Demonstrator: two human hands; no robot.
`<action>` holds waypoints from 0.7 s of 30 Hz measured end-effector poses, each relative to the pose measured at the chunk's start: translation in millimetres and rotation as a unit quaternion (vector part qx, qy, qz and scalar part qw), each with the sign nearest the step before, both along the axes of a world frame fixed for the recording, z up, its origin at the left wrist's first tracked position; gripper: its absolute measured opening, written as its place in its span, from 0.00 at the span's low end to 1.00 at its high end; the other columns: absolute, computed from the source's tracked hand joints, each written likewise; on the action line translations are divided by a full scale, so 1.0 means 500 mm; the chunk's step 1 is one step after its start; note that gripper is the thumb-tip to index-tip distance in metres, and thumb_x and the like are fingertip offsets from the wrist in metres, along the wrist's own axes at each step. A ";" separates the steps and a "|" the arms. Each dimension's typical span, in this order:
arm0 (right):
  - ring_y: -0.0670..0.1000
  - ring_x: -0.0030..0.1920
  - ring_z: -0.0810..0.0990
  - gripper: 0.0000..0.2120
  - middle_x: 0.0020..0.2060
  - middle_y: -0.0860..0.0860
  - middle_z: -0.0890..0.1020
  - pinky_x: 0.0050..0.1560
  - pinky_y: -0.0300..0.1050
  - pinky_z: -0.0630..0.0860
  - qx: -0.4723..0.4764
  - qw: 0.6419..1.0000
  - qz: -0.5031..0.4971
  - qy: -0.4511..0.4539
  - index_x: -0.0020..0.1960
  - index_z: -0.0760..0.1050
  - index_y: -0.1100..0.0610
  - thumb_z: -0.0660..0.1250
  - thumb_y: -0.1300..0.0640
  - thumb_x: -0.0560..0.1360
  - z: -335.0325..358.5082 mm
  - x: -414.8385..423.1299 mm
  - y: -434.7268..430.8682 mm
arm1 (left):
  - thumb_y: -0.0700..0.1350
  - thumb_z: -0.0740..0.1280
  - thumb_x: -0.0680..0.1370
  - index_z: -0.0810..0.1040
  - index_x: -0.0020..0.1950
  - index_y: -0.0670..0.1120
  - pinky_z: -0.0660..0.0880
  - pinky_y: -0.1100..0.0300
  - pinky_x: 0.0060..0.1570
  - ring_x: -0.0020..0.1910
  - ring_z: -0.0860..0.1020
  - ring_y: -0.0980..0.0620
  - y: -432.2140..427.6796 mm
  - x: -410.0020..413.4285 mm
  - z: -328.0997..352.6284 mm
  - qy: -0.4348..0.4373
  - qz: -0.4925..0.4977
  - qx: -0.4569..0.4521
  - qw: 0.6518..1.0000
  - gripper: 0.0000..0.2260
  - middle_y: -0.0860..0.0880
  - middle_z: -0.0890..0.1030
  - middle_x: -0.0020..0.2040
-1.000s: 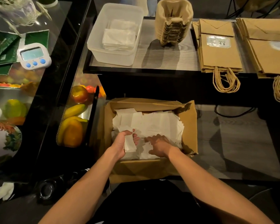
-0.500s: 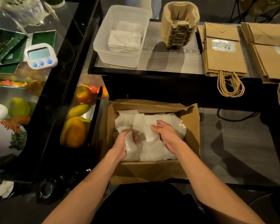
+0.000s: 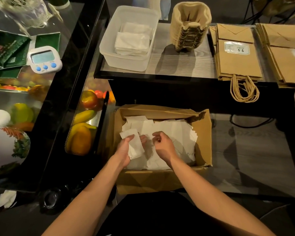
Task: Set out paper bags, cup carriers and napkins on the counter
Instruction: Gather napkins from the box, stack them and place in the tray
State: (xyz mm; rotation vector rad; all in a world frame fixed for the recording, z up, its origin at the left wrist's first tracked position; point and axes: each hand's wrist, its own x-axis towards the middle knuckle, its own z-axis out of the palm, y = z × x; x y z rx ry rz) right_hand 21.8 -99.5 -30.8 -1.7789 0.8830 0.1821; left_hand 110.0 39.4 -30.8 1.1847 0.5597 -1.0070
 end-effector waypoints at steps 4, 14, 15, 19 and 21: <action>0.51 0.59 0.77 0.11 0.61 0.49 0.79 0.57 0.44 0.76 0.046 0.991 0.112 0.065 0.63 0.75 0.49 0.66 0.50 0.81 -0.027 0.003 0.025 | 0.49 0.67 0.80 0.82 0.53 0.44 0.74 0.43 0.67 0.60 0.80 0.40 0.011 0.005 -0.013 -0.046 -0.033 0.140 0.989 0.10 0.40 0.84 0.60; 0.57 0.57 0.79 0.19 0.59 0.54 0.79 0.56 0.50 0.79 -0.161 0.914 0.313 0.204 0.67 0.72 0.54 0.67 0.51 0.78 -0.052 0.062 0.088 | 0.35 0.65 0.78 0.80 0.59 0.36 0.68 0.56 0.52 0.45 0.74 0.50 0.003 -0.012 -0.032 -0.079 -0.095 0.250 0.960 0.11 0.47 0.80 0.50; 0.57 0.59 0.77 0.20 0.60 0.54 0.78 0.58 0.51 0.78 -0.187 0.903 0.332 0.199 0.67 0.72 0.53 0.68 0.51 0.77 -0.054 0.061 0.087 | 0.35 0.65 0.77 0.80 0.62 0.37 0.68 0.56 0.53 0.49 0.74 0.48 0.004 -0.011 -0.038 -0.085 -0.100 0.250 0.959 0.14 0.46 0.81 0.55; 0.56 0.65 0.69 0.23 0.64 0.53 0.72 0.66 0.50 0.68 -0.279 0.861 0.404 0.131 0.67 0.72 0.53 0.71 0.53 0.74 -0.063 0.063 0.084 | 0.37 0.65 0.78 0.77 0.70 0.41 0.69 0.58 0.56 0.56 0.75 0.48 0.009 -0.013 -0.042 -0.098 -0.111 0.245 0.958 0.19 0.45 0.80 0.65; 0.55 0.64 0.71 0.22 0.63 0.52 0.76 0.66 0.49 0.67 -0.284 0.851 0.427 0.117 0.67 0.72 0.53 0.72 0.53 0.74 -0.061 0.061 0.083 | 0.38 0.63 0.80 0.76 0.70 0.41 0.69 0.57 0.57 0.58 0.75 0.47 0.010 -0.014 -0.036 -0.102 -0.106 0.241 0.959 0.18 0.47 0.79 0.64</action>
